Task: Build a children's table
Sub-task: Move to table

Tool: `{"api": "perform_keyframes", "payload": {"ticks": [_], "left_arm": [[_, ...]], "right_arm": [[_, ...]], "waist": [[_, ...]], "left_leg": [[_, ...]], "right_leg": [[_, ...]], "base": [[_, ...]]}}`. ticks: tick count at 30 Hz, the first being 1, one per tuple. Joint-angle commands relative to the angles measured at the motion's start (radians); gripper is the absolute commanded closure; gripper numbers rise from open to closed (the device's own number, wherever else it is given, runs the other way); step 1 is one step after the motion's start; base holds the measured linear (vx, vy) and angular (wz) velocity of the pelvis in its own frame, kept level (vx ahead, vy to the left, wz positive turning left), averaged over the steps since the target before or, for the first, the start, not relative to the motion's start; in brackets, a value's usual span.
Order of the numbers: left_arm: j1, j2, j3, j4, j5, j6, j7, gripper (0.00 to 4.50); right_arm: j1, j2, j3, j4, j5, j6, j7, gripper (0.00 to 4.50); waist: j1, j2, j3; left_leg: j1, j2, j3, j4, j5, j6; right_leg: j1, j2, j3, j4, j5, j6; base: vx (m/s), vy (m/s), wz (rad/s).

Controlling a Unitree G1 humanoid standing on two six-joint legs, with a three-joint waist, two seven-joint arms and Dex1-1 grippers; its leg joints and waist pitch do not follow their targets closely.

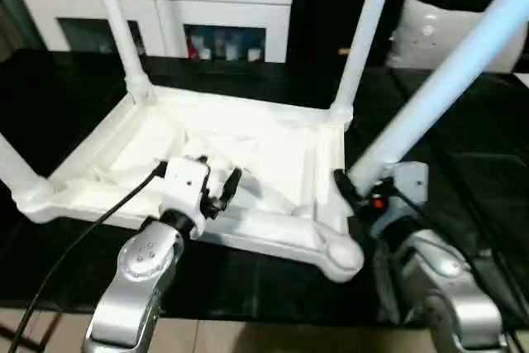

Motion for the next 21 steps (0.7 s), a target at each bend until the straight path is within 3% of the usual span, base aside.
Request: {"api": "perform_keyframes", "payload": {"ticks": [1, 2, 3, 4, 5, 6, 7, 9, 10, 13, 16, 17, 19, 20, 21], "left_arm": [[-0.007, 0.0, 0.003, 0.007, 0.003, 0.006, 0.011, 1.08], [-0.008, -0.006, 0.008, 0.009, -0.007, 0.005, 0.005, 1.08], [-0.009, -0.009, 0.01, 0.011, -0.01, 0.004, 0.002, 1.08], [-0.01, -0.005, 0.007, 0.011, -0.011, 0.009, -0.007, 1.08], [-0.012, 0.002, 0.001, 0.01, -0.018, 0.015, -0.026, 1.08], [-0.015, 0.02, -0.017, 0.008, -0.032, 0.018, -0.07, 1.08], [-0.02, 0.031, -0.028, 0.008, -0.043, 0.026, -0.1, 1.08], [-0.027, 0.041, -0.037, 0.011, -0.053, 0.038, -0.126, 1.08], [-0.04, 0.055, -0.049, 0.019, -0.059, 0.046, -0.159, 1.25], [-0.063, 0.078, -0.071, 0.03, -0.087, 0.057, -0.238, 1.42], [-0.095, 0.15, -0.147, 0.053, -0.104, 0.048, -0.412, 1.7], [-0.1, 0.158, -0.155, 0.057, -0.104, 0.047, -0.43, 1.8], [-0.142, 0.206, -0.21, 0.09, -0.104, 0.036, -0.554, 1.9], [-0.156, 0.217, -0.224, 0.104, -0.107, 0.035, -0.591, 2.02], [-0.173, 0.228, -0.237, 0.118, -0.109, 0.04, -0.629, 2.15]], "right_arm": [[-0.007, 0.011, 0.004, -0.023, 0.005, -0.007, -0.004, 2.59], [-0.01, 0.009, 0.004, -0.024, 0.006, -0.008, -0.005, 2.59], [-0.011, 0.008, 0.002, -0.024, 0.007, -0.008, -0.006, 2.59], [-0.012, 0.008, -0.002, -0.024, 0.011, -0.008, -0.006, 2.59], [-0.013, 0.009, -0.012, -0.024, 0.029, -0.006, 0.003, 2.59], [-0.017, 0.008, -0.032, -0.02, 0.046, -0.005, 0.0, 2.59], [-0.021, 0.004, -0.043, -0.013, 0.053, -0.003, 0.0, 2.59], [-0.024, -0.004, -0.05, -0.008, 0.057, -0.005, 0.009, 2.59], [-0.024, -0.02, -0.054, -0.007, 0.062, -0.012, 0.034, 2.59], [-0.035, -0.034, -0.072, -0.009, 0.093, 0.003, 0.068, 2.59], [-0.061, -0.068, -0.105, 0.0, 0.145, 0.036, 0.107, 2.59], [-0.063, -0.074, -0.107, -0.001, 0.153, 0.047, 0.114, 2.59], [-0.07, -0.113, -0.122, 0.006, 0.186, 0.074, 0.166, 2.59], [-0.07, -0.126, -0.122, 0.012, 0.188, 0.07, 0.186, 2.59], [-0.068, -0.139, -0.12, 0.019, 0.185, 0.065, 0.203, 2.59]], "waist": [[-0.021, 0.02, -0.047], [-0.048, 0.033, -0.057], [-0.056, 0.039, -0.057], [-0.058, 0.034, -0.059], [-0.068, 0.021, -0.052], [-0.068, 0.012, -0.045], [-0.066, 0.002, -0.042], [-0.067, -0.007, -0.039], [-0.063, -0.014, -0.039], [-0.062, -0.017, -0.045], [-0.061, -0.012, -0.054], [-0.061, -0.012, -0.054], [-0.061, -0.014, -0.057], [-0.059, -0.005, -0.058], [-0.061, -0.004, -0.06]], "left_leg": [[0.021, 0.112, -0.068, -0.148, -0.114, 0.038], [0.009, 0.132, -0.079, -0.159, -0.09, 0.017], [-0.01, 0.144, -0.098, -0.158, -0.008, -0.036], [-0.009, 0.139, -0.084, -0.148, 0.013, -0.048], [-0.022, 0.124, -0.07, -0.15, -0.024, -0.067], [-0.025, 0.112, -0.059, -0.153, -0.146, -0.077], [-0.025, 0.099, -0.049, -0.152, -0.246, -0.067], [-0.026, 0.09, -0.044, -0.148, -0.289, -0.045], [-0.023, 0.093, -0.043, -0.144, -0.273, -0.009], [-0.033, 0.096, -0.039, -0.14, -0.166, 0.032], [-0.038, 0.098, -0.035, -0.13, 0.004, 0.095], [-0.038, 0.098, -0.035, -0.13, 0.004, 0.095], [-0.038, 0.096, -0.032, -0.122, 0.066, 0.133], [-0.039, 0.096, -0.032, -0.12, 0.082, 0.136], [-0.039, 0.098, -0.03, -0.118, 0.11, 0.14]], "right_leg": [[-0.026, -0.036, -0.04, -0.028, -0.315, -0.163], [-0.009, -0.052, -0.087, 0.007, -0.095, -0.153], [0.011, -0.071, -0.112, 0.007, 0.016, -0.131], [0.011, -0.081, -0.119, -0.008, 0.041, -0.127], [0.028, -0.097, -0.124, -0.021, 0.026, -0.127], [0.036, -0.118, -0.121, -0.046, -0.059, -0.122], [0.033, -0.136, -0.11, -0.063, -0.196, -0.116], [0.029, -0.151, -0.1, -0.078, -0.33, -0.115], [0.023, -0.164, -0.093, -0.09, -0.428, -0.12], [0.031, -0.167, -0.089, -0.081, -0.328, -0.16], [0.042, -0.168, -0.103, -0.066, -0.176, -0.231], [0.042, -0.168, -0.103, -0.066, -0.176, -0.231], [0.044, -0.168, -0.108, -0.061, -0.146, -0.261], [0.045, -0.168, -0.11, -0.059, -0.137, -0.267], [0.044, -0.165, -0.113, -0.057, -0.11, -0.278]], "base": [[-0.031, 0.157, -0.16], [-0.026, 0.164, 0.1], [-0.053, 0.14, 0.04], [-0.053, 0.14, 0.04], [-0.047, 0.086, 0.06], [0.0, 0.0, 0.0], [0.0, 0.0, 0.0], [-0.015, -0.028, 0.02], [-0.03, -0.056, 0.04], [0.006, -0.066, 0.06], [0.025, -0.07, 0.03], [0.033, -0.067, 0.02], [0.038, -0.066, 0.04], [0.035, -0.062, 0.01], [0.026, -0.053, -0.01]]}}
